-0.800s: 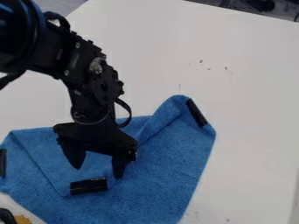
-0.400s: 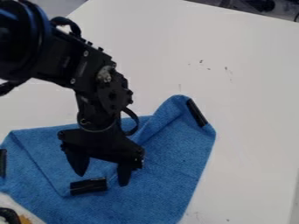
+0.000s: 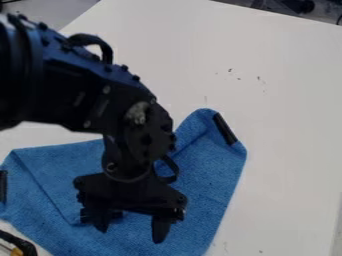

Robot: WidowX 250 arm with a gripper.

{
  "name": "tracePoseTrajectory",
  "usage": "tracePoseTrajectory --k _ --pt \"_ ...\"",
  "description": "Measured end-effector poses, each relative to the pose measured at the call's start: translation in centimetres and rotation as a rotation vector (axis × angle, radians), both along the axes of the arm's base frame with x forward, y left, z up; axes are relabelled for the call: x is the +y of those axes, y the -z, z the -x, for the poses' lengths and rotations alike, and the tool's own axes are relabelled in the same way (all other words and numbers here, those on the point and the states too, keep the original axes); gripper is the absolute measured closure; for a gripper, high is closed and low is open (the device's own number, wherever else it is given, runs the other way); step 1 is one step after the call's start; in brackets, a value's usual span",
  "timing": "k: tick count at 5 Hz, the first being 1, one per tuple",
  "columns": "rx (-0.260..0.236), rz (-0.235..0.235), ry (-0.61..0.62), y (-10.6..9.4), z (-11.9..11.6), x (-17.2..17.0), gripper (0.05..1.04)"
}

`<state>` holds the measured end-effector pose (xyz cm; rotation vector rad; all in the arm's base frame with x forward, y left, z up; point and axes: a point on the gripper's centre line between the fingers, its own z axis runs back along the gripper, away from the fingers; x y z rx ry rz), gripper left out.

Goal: Fold the cloth from bottom right to left

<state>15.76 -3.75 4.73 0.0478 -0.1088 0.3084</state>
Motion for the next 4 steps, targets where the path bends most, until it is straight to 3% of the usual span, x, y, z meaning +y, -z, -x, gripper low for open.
tracePoseTrajectory --k 1,4 --pt "0.016 0.056 0.010 1.6 1.9 -2.5 0.083" --pt "-0.049 0.106 0.005 4.1 2.4 -5.0 0.083"
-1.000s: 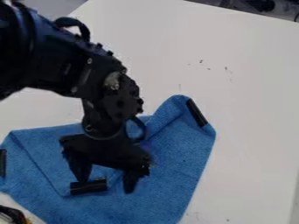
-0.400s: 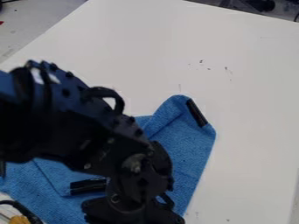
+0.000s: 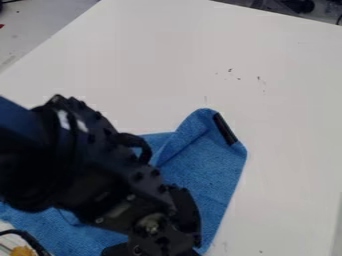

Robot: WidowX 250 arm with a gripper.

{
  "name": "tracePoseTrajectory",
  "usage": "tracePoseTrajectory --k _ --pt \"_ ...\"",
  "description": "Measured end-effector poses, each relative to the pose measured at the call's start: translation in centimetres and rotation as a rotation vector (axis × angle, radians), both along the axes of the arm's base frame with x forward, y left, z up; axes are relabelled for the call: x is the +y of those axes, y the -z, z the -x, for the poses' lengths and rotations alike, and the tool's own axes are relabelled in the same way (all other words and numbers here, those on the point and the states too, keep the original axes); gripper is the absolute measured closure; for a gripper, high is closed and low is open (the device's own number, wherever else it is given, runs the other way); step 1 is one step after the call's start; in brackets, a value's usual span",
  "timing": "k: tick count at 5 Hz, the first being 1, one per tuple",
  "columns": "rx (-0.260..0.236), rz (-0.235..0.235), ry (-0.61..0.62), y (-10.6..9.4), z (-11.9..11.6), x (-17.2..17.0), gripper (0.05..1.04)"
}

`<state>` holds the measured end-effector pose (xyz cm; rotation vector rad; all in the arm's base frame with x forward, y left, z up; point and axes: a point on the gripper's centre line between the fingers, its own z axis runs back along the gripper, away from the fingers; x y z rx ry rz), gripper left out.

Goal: Fold the cloth from bottom right to left

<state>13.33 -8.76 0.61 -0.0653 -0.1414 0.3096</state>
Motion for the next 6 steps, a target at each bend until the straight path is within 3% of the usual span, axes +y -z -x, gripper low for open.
tracePoseTrajectory --k 2,3,4,6 --pt "0.015 0.003 0.000 0.45 -0.43 0.01 0.127" --pt "0.033 0.005 -0.024 0.71 -0.54 0.19 0.339" --pt "0.041 0.006 -0.044 0.80 -0.75 0.25 0.468" --pt "0.034 0.000 -0.038 0.74 -0.99 0.41 0.477"
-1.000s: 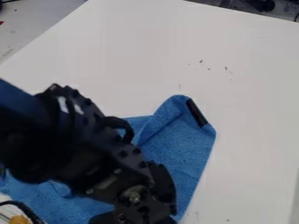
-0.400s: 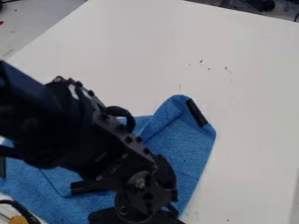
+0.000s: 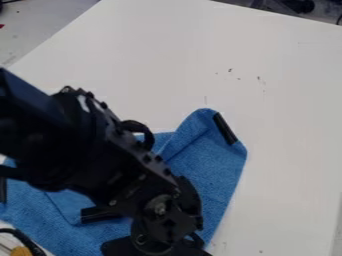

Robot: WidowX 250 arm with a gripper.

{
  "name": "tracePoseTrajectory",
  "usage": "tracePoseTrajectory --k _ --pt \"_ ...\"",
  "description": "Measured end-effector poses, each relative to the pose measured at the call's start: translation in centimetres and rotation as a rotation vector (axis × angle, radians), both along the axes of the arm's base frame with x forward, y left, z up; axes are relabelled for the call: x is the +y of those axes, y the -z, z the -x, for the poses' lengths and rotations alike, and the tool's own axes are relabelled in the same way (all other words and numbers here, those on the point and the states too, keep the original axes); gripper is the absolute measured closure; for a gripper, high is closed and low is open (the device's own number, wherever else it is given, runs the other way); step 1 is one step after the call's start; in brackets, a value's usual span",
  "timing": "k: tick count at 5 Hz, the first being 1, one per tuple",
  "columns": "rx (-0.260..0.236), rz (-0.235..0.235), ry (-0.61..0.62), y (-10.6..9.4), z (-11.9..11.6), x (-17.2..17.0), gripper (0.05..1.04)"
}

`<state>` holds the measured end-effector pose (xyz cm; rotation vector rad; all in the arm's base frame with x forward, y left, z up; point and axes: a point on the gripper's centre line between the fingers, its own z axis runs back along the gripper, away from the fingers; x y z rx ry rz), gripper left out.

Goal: Fold the cloth from bottom right to left

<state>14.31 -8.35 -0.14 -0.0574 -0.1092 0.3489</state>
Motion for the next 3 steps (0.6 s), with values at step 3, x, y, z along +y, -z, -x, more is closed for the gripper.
tracePoseTrajectory --k 3 --pt "-0.006 -0.159 0.134 -4.4 -3.7 1.3 0.865"
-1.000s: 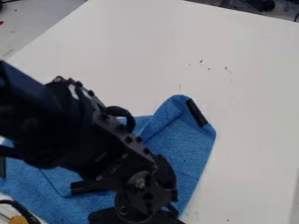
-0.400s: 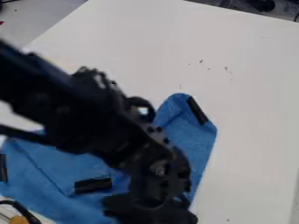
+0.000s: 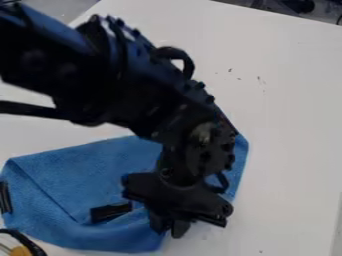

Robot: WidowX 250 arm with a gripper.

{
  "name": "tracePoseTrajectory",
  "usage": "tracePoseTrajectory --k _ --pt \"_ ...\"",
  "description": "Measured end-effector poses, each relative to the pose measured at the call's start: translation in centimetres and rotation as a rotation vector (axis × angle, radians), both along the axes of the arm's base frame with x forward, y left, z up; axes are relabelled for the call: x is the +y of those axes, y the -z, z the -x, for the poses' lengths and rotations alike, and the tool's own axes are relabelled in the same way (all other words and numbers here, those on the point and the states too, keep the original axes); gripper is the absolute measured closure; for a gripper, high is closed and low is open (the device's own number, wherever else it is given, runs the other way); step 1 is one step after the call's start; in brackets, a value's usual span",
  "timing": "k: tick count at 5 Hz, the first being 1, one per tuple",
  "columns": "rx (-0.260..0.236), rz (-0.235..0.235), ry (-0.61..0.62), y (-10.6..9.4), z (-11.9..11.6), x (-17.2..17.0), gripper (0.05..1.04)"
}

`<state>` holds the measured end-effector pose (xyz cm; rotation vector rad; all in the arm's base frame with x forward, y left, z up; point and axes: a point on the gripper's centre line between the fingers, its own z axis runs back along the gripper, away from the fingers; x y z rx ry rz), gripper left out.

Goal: Fold the cloth from bottom right to left

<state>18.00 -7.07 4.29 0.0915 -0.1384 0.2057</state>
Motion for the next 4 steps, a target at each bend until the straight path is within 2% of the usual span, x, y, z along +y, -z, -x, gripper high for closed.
tracePoseTrajectory --k 1,2,3,4 --pt "0.013 0.013 -0.027 -0.7 -1.0 1.0 0.961" --pt "-0.020 0.034 -0.047 -1.3 -3.1 4.0 0.989" --pt "-0.020 0.020 -0.011 -1.1 -5.0 6.9 0.989" --pt "-0.011 0.038 0.024 0.0 -6.5 9.0 0.989"
